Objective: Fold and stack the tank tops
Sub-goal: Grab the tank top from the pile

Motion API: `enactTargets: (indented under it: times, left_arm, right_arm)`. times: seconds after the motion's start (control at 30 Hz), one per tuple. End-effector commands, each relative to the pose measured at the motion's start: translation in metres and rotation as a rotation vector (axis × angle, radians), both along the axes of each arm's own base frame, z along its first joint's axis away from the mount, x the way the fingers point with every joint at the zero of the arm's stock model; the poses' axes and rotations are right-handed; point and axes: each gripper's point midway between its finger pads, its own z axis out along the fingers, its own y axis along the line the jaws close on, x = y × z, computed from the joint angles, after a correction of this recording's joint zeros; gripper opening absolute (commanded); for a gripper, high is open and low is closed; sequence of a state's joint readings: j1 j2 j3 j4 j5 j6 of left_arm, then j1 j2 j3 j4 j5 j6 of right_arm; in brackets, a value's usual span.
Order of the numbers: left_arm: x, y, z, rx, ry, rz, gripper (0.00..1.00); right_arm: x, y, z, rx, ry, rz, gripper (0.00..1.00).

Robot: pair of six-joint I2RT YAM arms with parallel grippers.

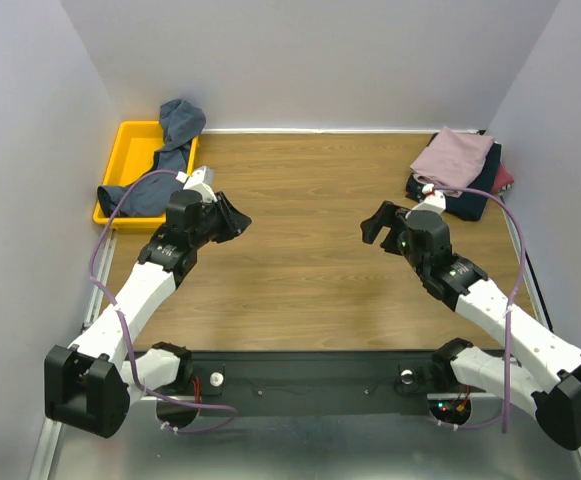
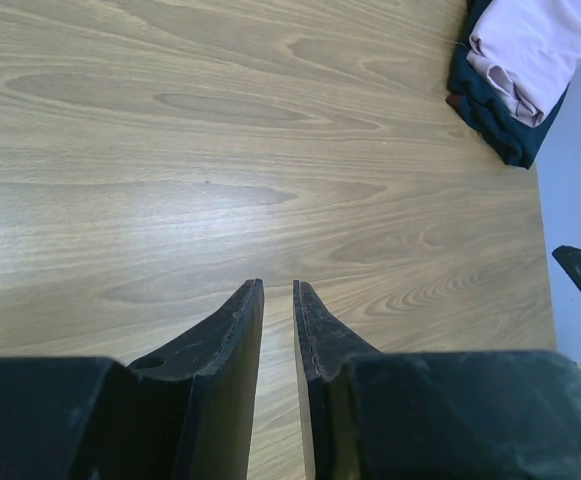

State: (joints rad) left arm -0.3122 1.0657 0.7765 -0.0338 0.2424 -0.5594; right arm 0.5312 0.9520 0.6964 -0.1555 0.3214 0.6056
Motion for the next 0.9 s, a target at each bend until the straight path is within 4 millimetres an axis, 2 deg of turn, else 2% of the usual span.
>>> enactTargets:
  times: [0.0,0.2,0.27,0.3,0.33,0.37,0.47,0.5,0.6,0.63,0.67,0.7,0.77,0.8,0.87]
  left_arm:
    - [0.009,-0.002,0.019,-0.022,-0.062,0.01,0.3]
    - [0.011,-0.001,0.022,-0.028,-0.059,0.025,0.3]
    - [0.017,0.005,0.022,-0.001,-0.038,0.067,0.29]
    - [0.018,0.011,0.008,0.03,0.01,0.102,0.27]
    - [0.029,0.019,0.021,0.05,0.006,0.162,0.27]
    - [0.041,0.044,0.019,0.123,0.02,0.297,0.27]
    - [0.066,0.093,0.023,0.202,0.09,0.503,0.33]
    - [0.075,0.122,0.033,0.176,0.083,0.603,0.42]
    - [0.094,0.175,0.034,0.102,0.092,0.771,0.51]
    - [0.098,0.193,0.032,0.093,0.102,0.824,0.52]
    - [0.108,0.203,0.013,0.102,0.149,0.85,0.52]
    - [0.117,0.216,0.015,0.097,0.147,0.886,0.52]
    - [0.131,0.228,-0.002,0.1,0.205,0.923,0.51]
    - [0.143,0.232,-0.024,0.115,0.274,0.934,0.51]
    - [0.153,0.238,-0.043,0.112,0.311,0.947,0.51]
  right_arm:
    - [0.003,0.0,0.012,0.008,-0.051,0.005,1.0]
    - [-0.001,0.002,0.011,-0.015,-0.056,0.045,1.0]
    - [-0.003,0.005,0.011,-0.024,-0.054,0.069,1.0]
    - [-0.004,0.006,0.01,-0.025,-0.049,0.079,1.0]
    - [-0.004,0.008,0.01,-0.028,-0.043,0.089,1.0]
    - [-0.005,0.009,0.005,-0.033,-0.024,0.097,1.0]
    - [-0.008,0.017,-0.004,-0.026,0.012,0.138,1.0]
    - [-0.009,0.02,-0.007,-0.021,0.023,0.154,1.0]
    - [-0.009,0.023,-0.017,-0.024,0.053,0.17,1.0]
    - [-0.01,0.024,-0.019,-0.027,0.059,0.175,1.0]
    - [-0.01,0.026,-0.019,-0.023,0.061,0.187,1.0]
    - [-0.01,0.028,-0.023,-0.025,0.075,0.192,1.0]
    - [-0.01,0.03,-0.025,-0.025,0.084,0.201,1.0]
    - [-0.011,0.032,-0.025,-0.021,0.087,0.211,1.0]
    - [-0.011,0.032,-0.027,-0.022,0.092,0.214,1.0]
